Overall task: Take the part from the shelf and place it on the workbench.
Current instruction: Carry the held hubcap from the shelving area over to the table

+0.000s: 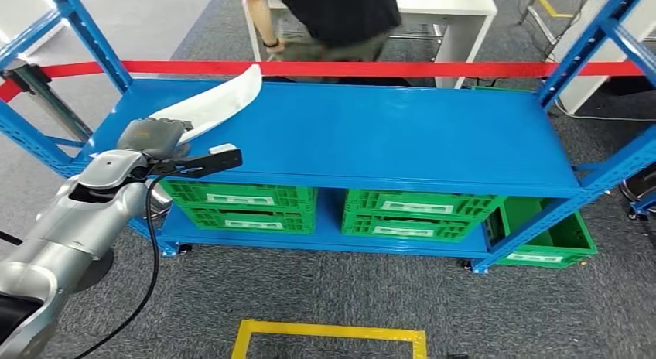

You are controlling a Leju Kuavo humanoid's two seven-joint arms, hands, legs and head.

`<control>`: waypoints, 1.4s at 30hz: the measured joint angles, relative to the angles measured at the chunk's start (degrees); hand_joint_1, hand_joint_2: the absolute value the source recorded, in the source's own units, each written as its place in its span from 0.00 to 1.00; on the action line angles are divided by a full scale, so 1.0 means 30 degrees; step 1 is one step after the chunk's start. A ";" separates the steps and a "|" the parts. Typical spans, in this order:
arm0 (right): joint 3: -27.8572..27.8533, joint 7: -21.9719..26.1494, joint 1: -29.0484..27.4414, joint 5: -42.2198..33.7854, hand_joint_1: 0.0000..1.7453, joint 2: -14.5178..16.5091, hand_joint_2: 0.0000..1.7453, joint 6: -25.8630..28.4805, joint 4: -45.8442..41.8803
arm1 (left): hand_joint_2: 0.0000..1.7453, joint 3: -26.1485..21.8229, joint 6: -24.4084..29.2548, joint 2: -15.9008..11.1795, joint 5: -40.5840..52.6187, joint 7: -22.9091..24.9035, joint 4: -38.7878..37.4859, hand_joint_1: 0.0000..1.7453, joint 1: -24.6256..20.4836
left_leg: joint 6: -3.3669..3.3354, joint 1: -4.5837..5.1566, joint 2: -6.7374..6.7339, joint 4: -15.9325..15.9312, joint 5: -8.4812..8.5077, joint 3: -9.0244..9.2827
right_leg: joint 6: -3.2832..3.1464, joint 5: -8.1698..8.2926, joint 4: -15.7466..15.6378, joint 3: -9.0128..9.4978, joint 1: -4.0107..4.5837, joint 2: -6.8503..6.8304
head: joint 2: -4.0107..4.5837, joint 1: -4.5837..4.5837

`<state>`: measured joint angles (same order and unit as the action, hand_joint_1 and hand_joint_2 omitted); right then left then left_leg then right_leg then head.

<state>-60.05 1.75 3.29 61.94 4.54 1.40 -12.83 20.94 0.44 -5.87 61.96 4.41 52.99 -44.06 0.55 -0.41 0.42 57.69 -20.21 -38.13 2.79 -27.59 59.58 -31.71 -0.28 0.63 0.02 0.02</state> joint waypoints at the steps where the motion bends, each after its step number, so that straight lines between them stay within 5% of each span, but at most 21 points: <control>1: -0.0009 0.0002 -0.0001 0.0014 0.00 0.0002 0.00 -0.0002 0.0000 | 1.00 0.0002 -0.0047 -0.0002 -0.0024 -0.0009 -0.0002 1.00 -0.0015 | 0.0128 -0.0012 0.0001 -0.0069 0.0126 -0.0006 | -0.0129 0.0123 -0.0007 -0.0072 0.0050 0.0019 | 0.0000 0.0004; 4: -0.0044 0.0002 0.0017 0.0062 0.00 -0.0004 0.00 -0.0011 -0.0009 | 1.00 0.0013 -0.0328 -0.0031 -0.0199 -0.0113 -0.0002 1.00 -0.0029 | 0.0457 -0.0053 0.0009 0.0122 -0.0255 -0.0217 | -0.0597 0.0606 -0.0298 -0.0298 -0.0037 -0.0039 | 0.0000 0.0004; 7: -0.0075 0.0002 0.0018 0.0076 0.00 -0.0018 0.00 -0.0018 -0.0040 | 1.00 0.0018 -0.0492 -0.0084 -0.0270 -0.0195 -0.0016 1.00 -0.0047 | 0.0650 -0.0068 0.0001 0.3147 -0.2681 -0.1247 | -0.0776 0.1196 -0.0409 -0.0816 -0.0092 -0.0075 | 0.0000 0.0047; 9: -0.0082 0.0000 -0.0010 0.0080 0.00 -0.0015 0.00 -0.0031 -0.0044 | 1.00 0.0029 -0.0544 -0.0098 -0.0270 -0.0219 -0.0049 1.00 -0.0011 | 0.0737 -0.0074 -0.0001 0.4903 -0.3370 -0.1598 | -0.0751 0.1515 -0.0399 -0.1236 -0.0100 -0.0086 | 0.0000 0.0053; 11: -0.0084 0.0000 -0.0017 0.0082 0.00 -0.0009 0.00 -0.0046 -0.0044 | 1.00 0.0034 -0.0559 -0.0109 -0.0270 -0.0224 -0.0069 1.00 0.0003 | 0.0765 -0.0085 -0.0010 0.4066 -0.2800 -0.0627 | -0.0663 0.1802 -0.0381 -0.1601 -0.0142 -0.0095 | 0.0000 0.0056; 13: -0.0086 0.0000 -0.0013 0.0089 0.00 -0.0018 0.00 -0.0051 -0.0060 | 1.00 0.0047 -0.0568 -0.0107 -0.0270 -0.0224 -0.0069 1.00 -0.0061 | 0.0752 -0.0111 -0.0024 0.1595 -0.2199 0.1223 | -0.0482 0.2017 -0.0330 -0.1854 -0.0145 -0.0086 | 0.0000 0.0076; 15: -0.0095 0.0000 -0.0005 0.0116 0.00 -0.0035 0.00 -0.0047 -0.0089 | 1.00 0.0089 -0.0599 -0.0106 -0.0273 -0.0224 -0.0071 1.00 -0.0129 | 0.0550 -0.0106 0.0025 0.0147 -0.2127 0.2176 | -0.0261 0.2192 -0.0285 -0.1986 -0.0076 -0.0064 | 0.0000 0.0078; 17: -0.0119 0.0000 -0.0010 0.0142 0.00 -0.0056 0.00 -0.0038 -0.0109 | 1.00 0.0158 -0.0650 -0.0107 -0.0279 -0.0224 -0.0078 1.00 -0.0153 | 0.0316 -0.0093 0.0081 -0.0015 -0.2123 0.2115 | -0.0290 0.2241 -0.0313 -0.2051 -0.0039 -0.0052 | 0.0000 0.0053; 21: -0.0235 0.0004 -0.0082 0.0149 0.00 -0.0071 0.00 -0.0033 -0.0117 | 1.00 0.0246 -0.0703 -0.0140 -0.0291 -0.0231 -0.0098 1.00 -0.0172 | 0.0038 -0.0042 0.0102 -0.0060 -0.1919 0.1993 | -0.0843 0.2403 -0.0571 -0.2121 -0.0033 -0.0061 | 0.0000 -0.0064; 26: -0.0271 0.0005 -0.0081 0.0155 0.00 -0.0069 0.00 -0.0036 -0.0117 | 1.00 0.0313 -0.0721 -0.0153 -0.0291 -0.0241 -0.0138 1.00 -0.0171 | -0.0160 0.0025 0.0106 -0.0033 -0.1689 0.1724 | -0.0146 0.3080 -0.0907 -0.2090 -0.0110 -0.0059 | 0.0000 -0.0080; 31: -0.0273 0.0002 -0.0096 0.0162 0.00 -0.0068 0.00 -0.0036 -0.0117 | 1.00 0.0339 -0.0723 -0.0155 -0.0295 -0.0244 -0.0142 1.00 -0.0173 | -0.0163 0.0041 0.0099 -0.0008 -0.1640 0.1577 | 0.0050 0.3180 -0.0970 -0.2197 -0.0125 -0.0056 | 0.0000 -0.0075; 34: -0.0273 0.0005 -0.0095 0.0197 0.00 -0.0040 0.00 -0.0040 -0.0118 | 1.00 0.0362 -0.0738 -0.0153 -0.0355 -0.0240 -0.0153 1.00 -0.0193 | -0.0390 0.0063 0.0097 -0.0129 -0.1437 0.1550 | 0.0352 0.3362 -0.1167 -0.2199 -0.0196 -0.0047 | 0.0000 -0.0058; 37: -0.0279 0.0005 -0.0089 0.0211 0.00 -0.0049 0.00 -0.0022 -0.0124 | 1.00 0.0410 -0.0741 -0.0069 -0.0454 -0.0239 -0.0157 1.00 -0.0247 | -0.0561 -0.0105 0.0000 -0.0719 -0.0957 0.1682 | 0.0485 0.2352 0.0060 -0.2822 -0.0193 -0.0049 | 0.0000 -0.0113; 40: -0.0284 0.0004 -0.0130 0.0221 0.00 -0.0047 0.00 -0.0026 -0.0124 | 1.00 0.0459 -0.0756 -0.0040 -0.0486 -0.0209 -0.0188 1.00 -0.0228 | -0.0476 -0.0139 -0.0089 -0.0773 -0.0818 0.1557 | 0.0591 0.0391 0.3785 -0.4168 -0.0287 -0.0063 | 0.0000 -0.0166; 42: -0.0288 0.0000 -0.0144 0.0251 0.00 -0.0044 0.00 -0.0029 -0.0124 | 1.00 0.0503 -0.0765 -0.0027 -0.0550 -0.0189 -0.0204 1.00 -0.0188 | -0.0303 -0.0228 -0.0102 -0.0746 -0.0737 0.1447 | 0.0719 0.0321 0.4089 -0.3942 -0.0404 -0.0072 | 0.0000 -0.0169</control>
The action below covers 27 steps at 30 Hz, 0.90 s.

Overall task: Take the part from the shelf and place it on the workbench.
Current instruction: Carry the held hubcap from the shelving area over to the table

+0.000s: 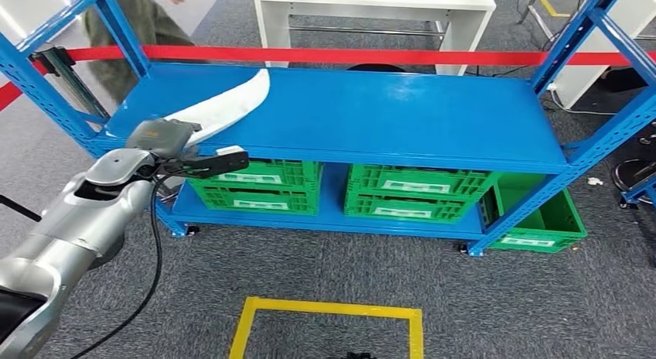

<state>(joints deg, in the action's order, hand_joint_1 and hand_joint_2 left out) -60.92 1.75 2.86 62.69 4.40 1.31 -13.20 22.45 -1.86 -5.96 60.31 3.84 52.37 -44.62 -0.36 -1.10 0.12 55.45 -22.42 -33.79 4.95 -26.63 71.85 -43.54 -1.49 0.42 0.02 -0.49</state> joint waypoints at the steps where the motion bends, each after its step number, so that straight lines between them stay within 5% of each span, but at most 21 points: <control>1: 0.0000 0.0000 0.0014 0.0020 0.00 -0.0004 0.00 0.0000 -0.0002 | 1.00 0.0020 -0.0002 0.0007 -0.0033 0.0009 -0.0002 1.00 0.0008 | 0.0133 -0.0086 0.0006 0.0046 0.0025 -0.0054 | 0.0088 0.0390 -0.0971 0.0687 -0.0086 -0.0011 | 0.0000 -0.0007; 2: 0.0000 0.0000 0.0042 0.0044 0.00 -0.0004 0.00 0.0004 -0.0002 | 1.00 0.0035 -0.0002 0.0009 -0.0058 0.0022 0.0000 1.00 -0.0003 | 0.0305 -0.0150 0.0014 0.0139 0.0023 -0.0119 | 0.0225 0.0715 -0.2290 0.1512 -0.0179 0.0000 | 0.0000 -0.0018; 4: -0.0004 0.0000 0.0094 0.0086 0.00 0.0066 0.00 -0.0006 0.0002 | 1.00 0.0038 0.0002 -0.0004 -0.0084 0.0051 0.0011 1.00 -0.0061 | 0.0668 -0.0183 0.0059 0.0380 0.0010 -0.0299 | 0.0169 0.1089 -0.4042 0.2600 -0.0275 0.0181 | 0.0000 -0.0062; 8: -0.0087 -0.0005 0.0135 0.0173 0.00 0.0115 0.00 -0.0007 0.0000 | 1.00 0.0069 0.0000 0.0004 -0.0122 0.0091 0.0020 1.00 -0.0075 | 0.1132 -0.0237 0.0125 0.0433 0.0107 -0.0509 | -0.0616 0.1224 -0.3986 0.2413 -0.0154 0.0328 | 0.0000 0.0026; 10: -0.0122 -0.0007 0.0134 0.0184 0.00 0.0113 0.00 -0.0007 0.0000 | 1.00 0.0087 0.0000 -0.0002 -0.0137 0.0106 0.0020 1.00 -0.0067 | 0.1208 -0.0260 0.0079 0.1405 -0.0803 -0.0942 | -0.0952 0.1412 -0.4000 0.2200 -0.0133 0.0307 | 0.0000 0.0062; 12: -0.0142 -0.0007 0.0126 0.0198 0.00 0.0113 0.00 -0.0007 0.0000 | 1.00 0.0104 -0.0005 -0.0007 -0.0199 0.0111 0.0018 1.00 -0.0058 | 0.1180 -0.0185 0.0057 0.3852 -0.2421 -0.1905 | -0.1195 0.1634 -0.4006 0.1904 -0.0069 0.0271 | 0.0000 0.0087; 14: -0.0159 -0.0007 0.0117 0.0220 0.00 0.0113 0.00 -0.0009 0.0000 | 1.00 0.0126 -0.0015 -0.0007 -0.0282 0.0111 0.0015 1.00 -0.0003 | 0.1094 -0.0115 0.0058 0.5847 -0.3383 -0.2575 | -0.1297 0.1902 -0.4005 0.1538 0.0023 0.0236 | 0.0000 0.0098; 16: -0.0191 -0.0007 0.0108 0.0235 0.00 0.0113 0.00 -0.0013 0.0000 | 1.00 0.0135 -0.0016 0.0002 -0.0330 0.0111 0.0015 1.00 0.0030 | 0.0901 -0.0043 0.0057 0.5276 -0.3081 -0.1899 | -0.1273 0.2210 -0.4004 0.1163 0.0091 0.0225 | 0.0000 0.0097; 19: -0.0255 -0.0007 0.0110 0.0238 0.00 0.0113 0.00 -0.0014 0.0000 | 1.00 0.0140 -0.0013 0.0045 -0.0368 0.0111 0.0031 1.00 -0.0070 | 0.0610 0.0142 0.0017 0.1768 -0.2189 0.0516 | -0.1048 0.2671 -0.3986 0.0774 0.0178 0.0226 | 0.0000 0.0075; 20: -0.0264 -0.0007 0.0107 0.0238 0.00 0.0113 0.00 -0.0014 0.0000 | 1.00 0.0142 -0.0013 0.0063 -0.0373 0.0111 0.0036 1.00 -0.0094 | 0.0558 0.0203 0.0007 0.1157 -0.2084 0.0882 | -0.0928 0.2820 -0.4036 0.0739 0.0192 0.0216 | 0.0000 0.0064; 23: -0.0275 -0.0007 0.0064 0.0239 0.00 0.0113 0.00 -0.0014 0.0000 | 1.00 0.0153 -0.0020 0.0084 -0.0375 0.0107 0.0036 1.00 -0.0076 | 0.0286 0.0289 0.0002 0.0920 -0.1629 0.0754 | -0.0536 0.3262 -0.4411 0.0746 0.0121 0.0167 | 0.0000 0.0042; 25: -0.0281 -0.0007 0.0010 0.0238 0.00 0.0117 0.00 -0.0014 0.0000 | 1.00 0.0158 -0.0024 0.0084 -0.0375 0.0109 0.0035 1.00 -0.0085 | 0.0028 0.0231 -0.0025 0.0853 -0.1234 0.0530 | -0.0357 0.2546 -0.3817 0.0420 0.0095 0.0091 | 0.0000 0.0005; 27: -0.0284 -0.0007 -0.0005 0.0238 0.00 0.0120 0.00 -0.0015 0.0000 | 1.00 0.0168 -0.0033 0.0087 -0.0375 0.0111 0.0033 1.00 -0.0078 | -0.0126 0.0220 -0.0031 0.0845 -0.0915 0.0200 | -0.0258 0.0785 -0.1599 -0.0314 0.0098 0.0024 | 0.0000 -0.0035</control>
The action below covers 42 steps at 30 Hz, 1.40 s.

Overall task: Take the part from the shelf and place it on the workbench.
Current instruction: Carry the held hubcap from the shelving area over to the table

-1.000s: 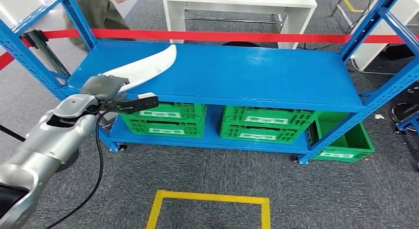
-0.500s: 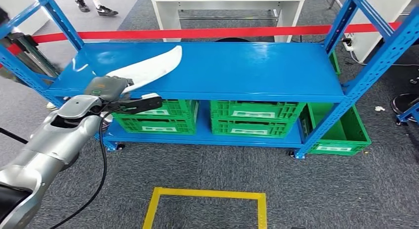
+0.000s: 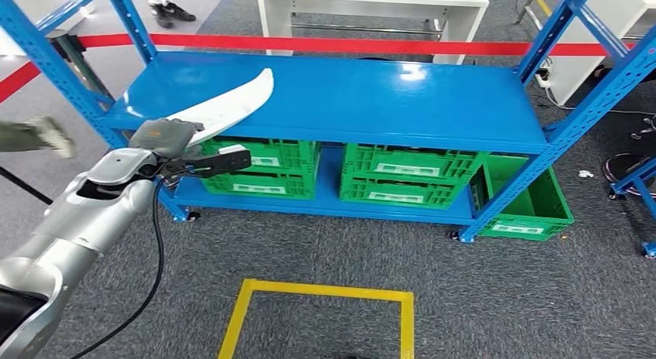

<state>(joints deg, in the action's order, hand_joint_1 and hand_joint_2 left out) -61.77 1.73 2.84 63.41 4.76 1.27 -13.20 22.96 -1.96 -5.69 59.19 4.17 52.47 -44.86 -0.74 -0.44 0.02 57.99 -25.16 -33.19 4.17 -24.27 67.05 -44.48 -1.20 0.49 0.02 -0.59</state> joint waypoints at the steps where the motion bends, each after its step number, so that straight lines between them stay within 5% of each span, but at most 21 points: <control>1: 0.0000 0.0000 0.0013 0.0000 0.00 0.0000 0.00 0.0000 0.0000 | 1.00 0.0007 -0.0009 0.0002 0.0000 0.0000 -0.0005 1.00 0.0022 | -0.0031 0.0019 0.0003 0.0005 0.0157 -0.0199 | 0.0033 -0.0775 0.1332 -0.0345 0.0011 -0.0003 | 0.0000 -0.0004; 3: 0.0000 0.0000 0.0039 0.0000 0.00 0.0000 0.00 0.0000 0.0000 | 1.00 0.0020 -0.0022 -0.0002 0.0000 0.0000 -0.0016 1.00 0.0090 | -0.0030 0.0062 0.0008 0.0018 0.0464 -0.0608 | 0.0044 -0.1369 0.2718 -0.0342 0.0047 -0.0002 | 0.0000 -0.0005; 4: 0.0000 0.0000 0.0042 0.0000 0.00 0.0000 0.00 0.0000 -0.0002 | 1.00 0.0024 -0.0026 -0.0007 0.0000 0.0000 -0.0020 1.00 0.0119 | -0.0006 0.0075 0.0012 0.0028 0.0600 -0.0790 | -0.0001 -0.1187 0.2360 0.0209 0.0072 -0.0002 | 0.0000 -0.0004; 7: 0.0000 0.0000 0.0109 0.0002 0.00 -0.0013 0.00 0.0000 -0.0018 | 1.00 0.0016 -0.0026 -0.0035 0.0000 0.0000 -0.0016 1.00 0.0103 | 0.0192 0.0096 0.0015 0.0053 0.0939 -0.1134 | -0.0305 -0.0639 -0.1172 0.3039 0.0205 0.0005 | 0.0000 0.0024; 9: -0.0002 0.0000 0.0163 0.0005 0.00 -0.0016 0.00 0.0004 -0.0029 | 1.00 0.0005 -0.0026 -0.0048 0.0000 0.0000 -0.0013 1.00 0.0056 | 0.0411 0.0097 -0.0004 0.0050 0.1127 -0.1193 | -0.0536 -0.0714 -0.2289 0.3774 0.0316 0.0019 | 0.0000 0.0056; 12: -0.0009 0.0000 0.0155 0.0002 0.00 -0.0016 0.00 0.0007 -0.0031 | 1.00 0.0011 -0.0026 -0.0051 0.0000 -0.0002 -0.0013 1.00 0.0055 | 0.0763 0.0084 0.0016 0.0025 0.1225 -0.1310 | -0.0945 -0.0312 -0.2506 0.3633 0.0280 -0.0015 | 0.0000 0.0075; 14: -0.0015 0.0000 0.0172 0.0000 0.00 -0.0020 0.00 0.0016 -0.0035 | 1.00 0.0004 -0.0026 -0.0075 0.0000 -0.0002 -0.0014 1.00 0.0051 | 0.0969 0.0068 0.0030 0.1043 0.0171 -0.1762 | -0.1177 0.0100 -0.2752 0.3417 0.0180 -0.0061 | 0.0000 0.0146; 16: -0.0025 0.0000 0.0175 0.0000 0.00 -0.0022 0.00 0.0020 -0.0036 | 1.00 0.0000 -0.0026 -0.0093 0.0000 0.0000 -0.0022 1.00 0.0080 | 0.1144 0.0027 0.0027 0.3256 -0.1435 -0.2497 | -0.1269 0.0437 -0.2807 0.3058 0.0179 -0.0067 | 0.0000 0.0210; 18: -0.0049 0.0000 0.0157 0.0000 0.00 -0.0020 0.00 0.0005 -0.0036 | 1.00 0.0000 -0.0029 -0.0098 0.0000 0.0000 -0.0033 1.00 0.0148 | 0.1263 -0.0022 0.0026 0.4694 -0.2009 -0.2757 | -0.1253 0.0754 -0.2797 0.2641 0.0163 -0.0072 | 0.0000 0.0212; 20: -0.0080 0.0000 0.0151 0.0000 0.00 -0.0013 0.00 -0.0005 -0.0036 | 1.00 -0.0002 -0.0029 -0.0093 0.0000 0.0000 -0.0036 1.00 0.0173 | 0.1344 -0.0087 0.0021 0.3775 -0.1309 -0.1793 | -0.1130 0.1068 -0.2777 0.2239 0.0100 -0.0079 | 0.0000 0.0213; 23: -0.0127 0.0000 0.0164 0.0000 0.00 -0.0031 0.00 -0.0005 -0.0049 | 1.00 0.0002 -0.0026 -0.0067 0.0000 0.0000 -0.0035 1.00 0.0122 | 0.1289 -0.0133 0.0109 0.0562 -0.0608 0.0412 | -0.0771 0.1492 -0.2723 0.1818 0.0070 -0.0058 | 0.0000 0.0237; 26: -0.0164 0.0000 0.0119 0.0000 0.00 -0.0051 0.00 -0.0005 -0.0058 | 1.00 0.0013 -0.0026 -0.0044 0.0000 0.0000 -0.0035 1.00 0.0121 | 0.0709 -0.0043 0.0208 -0.0034 -0.0473 0.0524 | -0.0386 0.1975 -0.2920 0.1703 0.0059 -0.0011 | 0.0000 0.0288; 28: -0.0175 -0.0002 0.0044 0.0000 0.00 -0.0051 0.00 -0.0004 -0.0058 | 1.00 0.0022 -0.0026 -0.0026 0.0000 0.0000 -0.0035 1.00 0.0109 | 0.0322 -0.0064 0.0163 -0.0076 -0.0192 0.0307 | -0.0195 0.1588 -0.2639 0.1475 0.0011 -0.0025 | 0.0000 0.0260; 29: -0.0178 -0.0004 0.0019 0.0000 0.00 -0.0049 0.00 -0.0004 -0.0058 | 1.00 0.0026 -0.0026 -0.0018 0.0000 0.0000 -0.0035 1.00 0.0101 | 0.0157 -0.0084 0.0141 -0.0102 -0.0025 0.0163 | -0.0136 0.0919 -0.1896 0.1186 0.0001 -0.0036 | 0.0000 0.0229; 31: -0.0182 -0.0005 0.0022 0.0000 0.00 -0.0042 0.00 -0.0005 -0.0058 | 1.00 0.0031 -0.0025 -0.0015 0.0000 0.0000 -0.0035 1.00 0.0117 | -0.0012 -0.0038 0.0132 -0.0098 0.0290 -0.0200 | -0.0063 -0.0854 0.0682 0.0366 0.0007 -0.0053 | 0.0000 0.0171; 33: -0.0182 -0.0002 0.0053 0.0006 0.00 -0.0038 0.00 -0.0007 -0.0058 | 1.00 0.0047 -0.0029 -0.0015 0.0000 0.0000 -0.0038 1.00 0.0169 | -0.0048 0.0041 0.0134 -0.0088 0.0603 -0.0592 | -0.0071 -0.1741 0.2646 0.0001 0.0049 -0.0050 | 0.0000 0.0166; 35: -0.0182 0.0000 0.0060 0.0017 0.00 -0.0042 0.00 -0.0011 -0.0058 | 1.00 0.0064 -0.0033 -0.0022 0.0000 -0.0002 -0.0042 1.00 0.0193 | -0.0014 0.0094 0.0147 -0.0080 0.0885 -0.0936 | -0.0230 -0.1309 0.1880 0.1017 0.0146 -0.0047 | 0.0000 0.0166; 38: -0.0182 0.0009 0.0121 0.0037 0.00 -0.0046 0.00 -0.0027 -0.0058 | 1.00 0.0071 -0.0035 -0.0035 0.0000 0.0000 -0.0042 1.00 0.0135 | 0.0190 0.0116 0.0150 -0.0069 0.1251 -0.1276 | -0.0602 -0.0712 -0.1832 0.3679 0.0364 -0.0024 | 0.0000 0.0190; 42: -0.0184 -0.0015 0.0143 0.0073 0.00 -0.0046 0.00 -0.0036 -0.0058 | 1.00 0.0104 -0.0051 -0.0038 -0.0002 -0.0006 -0.0042 1.00 0.0101 | 0.0650 0.0064 0.0137 -0.0222 0.1652 -0.1416 | -0.0941 -0.0412 -0.2763 0.3962 0.0485 -0.0037 | 0.0000 0.0131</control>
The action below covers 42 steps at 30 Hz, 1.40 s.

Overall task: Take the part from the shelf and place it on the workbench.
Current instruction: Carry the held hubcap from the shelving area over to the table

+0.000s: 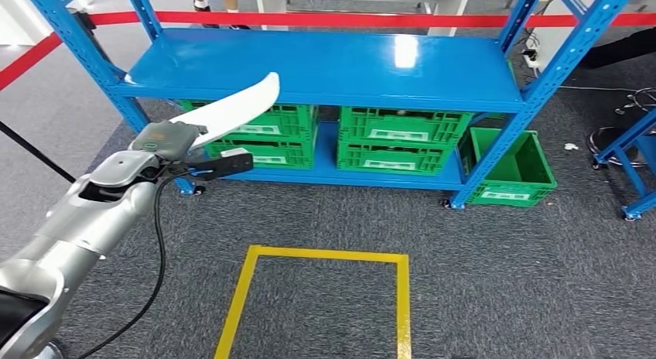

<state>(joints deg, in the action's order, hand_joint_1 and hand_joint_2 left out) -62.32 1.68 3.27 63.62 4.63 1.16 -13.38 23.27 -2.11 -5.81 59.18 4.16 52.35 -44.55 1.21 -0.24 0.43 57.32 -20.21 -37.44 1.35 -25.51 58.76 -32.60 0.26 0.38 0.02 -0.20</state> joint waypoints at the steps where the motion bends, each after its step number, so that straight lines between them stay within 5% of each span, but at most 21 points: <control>1: -0.0002 -0.0024 0.0009 0.0009 0.00 0.0000 0.00 0.0000 -0.0002 | 1.00 0.0005 -0.0013 -0.0007 -0.0002 0.0000 -0.0002 1.00 -0.0006 | 0.0111 0.0006 0.0003 0.0143 -0.0248 -0.0107 | -0.0132 0.0191 -0.0123 -0.0068 -0.0046 -0.0027 | 0.0000 0.0017; 5: -0.0014 -0.0044 0.0040 0.0048 0.00 0.0002 0.00 0.0000 -0.0005 | 1.00 0.0027 -0.0080 -0.0016 -0.0067 -0.0049 -0.0036 1.00 -0.0004 | 0.0422 -0.0044 -0.0004 0.3860 -0.3048 -0.1406 | -0.0358 0.0927 -0.0354 -0.0663 -0.0186 -0.0078 | 0.0000 0.0044; 7: -0.0018 -0.0044 0.0028 0.0055 0.00 0.0007 0.00 -0.0009 -0.0002 | 1.00 0.0038 -0.0098 -0.0016 -0.0091 -0.0080 -0.0080 1.00 0.0044 | 0.0517 -0.0075 -0.0007 0.4948 -0.3299 -0.1462 | -0.0319 0.1250 -0.0336 -0.1100 -0.0242 -0.0083 | 0.0000 0.0048; 10: -0.0022 -0.0044 0.0016 0.0080 0.00 0.0029 0.00 -0.0024 -0.0004 | 1.00 0.0040 -0.0098 -0.0011 -0.0113 -0.0109 -0.0102 1.00 0.0040 | 0.0630 -0.0146 -0.0034 0.2267 -0.2153 0.0684 | -0.0069 0.1635 -0.0259 -0.1627 -0.0347 -0.0081 | 0.0000 0.0057; 12: -0.0027 -0.0051 0.0026 0.0110 0.00 0.0031 0.00 -0.0024 -0.0007 | 1.00 0.0040 -0.0098 0.0000 -0.0135 -0.0122 -0.0102 1.00 -0.0012 | 0.0499 -0.0139 0.0012 0.0409 -0.1975 0.1859 | 0.0169 0.1877 -0.0180 -0.1866 -0.0325 -0.0064 | 0.0000 0.0059; 15: -0.0051 -0.0087 -0.0015 0.0169 0.00 0.0031 0.00 -0.0024 -0.0007 | 1.00 0.0056 -0.0104 0.0002 -0.0171 -0.0140 -0.0102 1.00 0.0010 | -0.0028 -0.0078 0.0036 -0.0014 -0.1849 0.1816 | 0.0486 0.2248 -0.0268 -0.2034 -0.0341 -0.0039 | 0.0000 0.0053; 17: -0.0067 -0.0129 -0.0098 0.0204 0.00 0.0033 0.00 -0.0027 -0.0007 | 1.00 0.0067 -0.0106 -0.0011 -0.0186 -0.0140 -0.0102 1.00 0.0027 | -0.0405 -0.0109 -0.0012 -0.0047 -0.1554 0.1579 | 0.0664 0.1531 0.0392 -0.2363 -0.0372 -0.0053 | 0.0000 0.0029; 20: -0.0071 -0.0155 -0.0107 0.0228 0.00 0.0038 0.00 -0.0035 -0.0002 | 1.00 0.0078 -0.0106 -0.0024 -0.0202 -0.0140 -0.0102 1.00 0.0057 | -0.0674 -0.0083 -0.0031 -0.0062 -0.1068 0.1041 | 0.0801 -0.0945 0.3978 -0.3484 -0.0368 -0.0065 | 0.0000 -0.0012; 21: -0.0071 -0.0157 -0.0086 0.0237 0.00 0.0038 0.00 -0.0036 -0.0002 | 1.00 0.0082 -0.0106 -0.0025 -0.0209 -0.0140 -0.0102 1.00 0.0088 | -0.0682 -0.0057 -0.0029 -0.0059 -0.0908 0.0844 | 0.0802 -0.1393 0.4991 -0.3685 -0.0353 -0.0063 | 0.0000 -0.0014; 23: -0.0071 -0.0159 -0.0065 0.0259 0.00 0.0038 0.00 -0.0035 -0.0004 | 1.00 0.0087 -0.0106 -0.0033 -0.0253 -0.0144 -0.0102 1.00 0.0155 | -0.0646 -0.0022 -0.0022 -0.0050 -0.0593 0.0464 | 0.0706 -0.1208 0.5074 -0.3088 -0.0302 -0.0059 | 0.0000 -0.0014; 25: -0.0071 -0.0153 -0.0040 0.0272 0.00 0.0037 0.00 -0.0031 -0.0005 | 1.00 0.0087 -0.0104 -0.0036 -0.0311 -0.0147 -0.0098 1.00 0.0177 | -0.0545 -0.0014 -0.0008 -0.0041 -0.0289 0.0152 | 0.0507 -0.0539 0.2642 -0.1232 -0.0241 -0.0042 | 0.0000 -0.0016; 27: -0.0071 -0.0129 0.0010 0.0279 0.00 0.0035 0.00 -0.0033 -0.0007 | 1.00 0.0076 -0.0100 -0.0053 -0.0339 -0.0147 -0.0084 1.00 0.0164 | -0.0364 -0.0014 -0.0013 -0.0056 -0.0004 -0.0018 | 0.0376 -0.0423 0.0454 0.0244 -0.0147 0.0004 | 0.0000 0.0006; 30: -0.0077 -0.0133 0.0024 0.0315 0.00 0.0040 0.00 -0.0044 -0.0007 | 1.00 0.0073 -0.0117 -0.0087 -0.0368 -0.0158 -0.0075 1.00 0.0174 | -0.0004 -0.0064 -0.0014 -0.0205 0.0445 -0.0119 | 0.0150 -0.0247 -0.0097 0.0322 -0.0067 0.0030 | 0.0000 -0.0060; 32: -0.0078 -0.0171 0.0048 0.0334 0.00 0.0042 0.00 -0.0049 -0.0007 | 1.00 0.0067 -0.0140 -0.0140 -0.0390 -0.0162 -0.0078 1.00 0.0173 | 0.0211 -0.0061 0.0006 0.0120 -0.0047 -0.0382 | -0.0120 0.0179 -0.0305 0.0094 -0.0146 -0.0024 | 0.0000 -0.0058; 33: -0.0078 -0.0177 0.0064 0.0335 0.00 0.0042 0.00 -0.0048 -0.0007 | 1.00 0.0062 -0.0149 -0.0171 -0.0395 -0.0162 -0.0080 1.00 0.0166 | 0.0296 -0.0056 0.0011 0.0818 -0.0772 -0.0670 | -0.0217 0.0435 -0.0414 -0.0083 -0.0199 -0.0049 | 0.0000 -0.0034; 35: -0.0078 -0.0186 0.0083 0.0335 0.00 0.0038 0.00 -0.0048 -0.0007 | 1.00 0.0058 -0.0170 -0.0191 -0.0399 -0.0162 -0.0082 1.00 0.0180 | 0.0420 -0.0062 0.0001 0.3186 -0.2580 -0.1417 | -0.0308 0.0884 -0.0445 -0.0565 -0.0198 -0.0062 | 0.0000 0.0000; 37: -0.0078 -0.0188 0.0079 0.0341 0.00 0.0038 0.00 -0.0055 -0.0007 | 1.00 0.0060 -0.0189 -0.0197 -0.0399 -0.0162 -0.0087 1.00 0.0229 | 0.0492 -0.0065 -0.0001 0.5029 -0.3252 -0.1721 | -0.0312 0.1332 -0.0430 -0.1146 -0.0200 -0.0080 | 0.0000 0.0004; 39: -0.0078 -0.0184 0.0082 0.0353 0.00 0.0042 0.00 -0.0058 -0.0007 | 1.00 0.0062 -0.0204 -0.0195 -0.0403 -0.0162 -0.0093 1.00 0.0241 | 0.0498 -0.0067 -0.0007 0.4605 -0.2512 -0.0848 | -0.0243 0.1773 -0.0402 -0.1721 -0.0223 -0.0104 | 0.0000 0.0004; 42: -0.0080 -0.0148 0.0100 0.0396 0.00 0.0029 0.00 -0.0055 -0.0024 | 1.00 0.0058 -0.0198 -0.0164 -0.0424 -0.0162 -0.0087 1.00 0.0143 | 0.0373 -0.0043 0.0000 0.1088 -0.2201 0.1877 | 0.0032 0.2355 -0.0306 -0.2355 -0.0203 -0.0096 | 0.0000 0.0013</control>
<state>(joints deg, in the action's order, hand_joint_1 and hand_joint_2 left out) -62.56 1.24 3.57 64.81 4.72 0.99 -13.45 23.44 -2.70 -6.30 57.91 3.67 52.09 -44.13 2.34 -0.37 0.43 60.59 -26.81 -31.80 1.44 -18.45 57.84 -39.66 -0.35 0.09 0.02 -0.16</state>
